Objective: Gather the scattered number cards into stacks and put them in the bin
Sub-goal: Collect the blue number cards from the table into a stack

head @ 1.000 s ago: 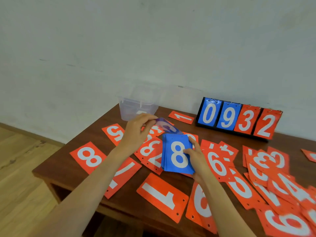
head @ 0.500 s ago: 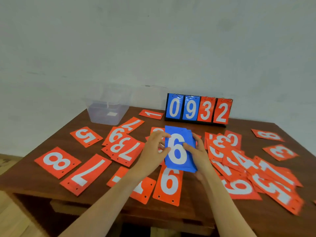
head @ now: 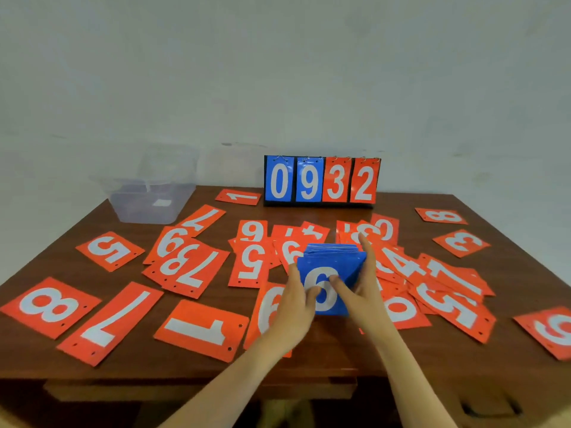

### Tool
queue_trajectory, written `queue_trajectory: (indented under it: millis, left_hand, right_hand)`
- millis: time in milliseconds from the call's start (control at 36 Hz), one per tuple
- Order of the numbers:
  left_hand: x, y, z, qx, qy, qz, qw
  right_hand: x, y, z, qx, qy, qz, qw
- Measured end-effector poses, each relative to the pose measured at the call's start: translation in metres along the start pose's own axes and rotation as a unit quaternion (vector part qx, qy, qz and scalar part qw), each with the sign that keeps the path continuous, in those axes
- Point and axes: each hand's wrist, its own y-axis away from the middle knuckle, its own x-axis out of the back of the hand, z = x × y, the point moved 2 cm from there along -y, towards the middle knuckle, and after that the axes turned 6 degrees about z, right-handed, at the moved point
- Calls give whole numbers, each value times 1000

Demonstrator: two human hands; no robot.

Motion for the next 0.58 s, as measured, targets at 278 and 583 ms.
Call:
queue_trajectory:
  millis: [278,583]
  left_hand:
    - [-10,-2,28,-164,-76,2,984]
    - [-10,-3,20,-137,-116,0,984]
  right_hand:
    - [3,9,-11,132,212,-19,968]
    - [-6,21,10,45,106,25,993]
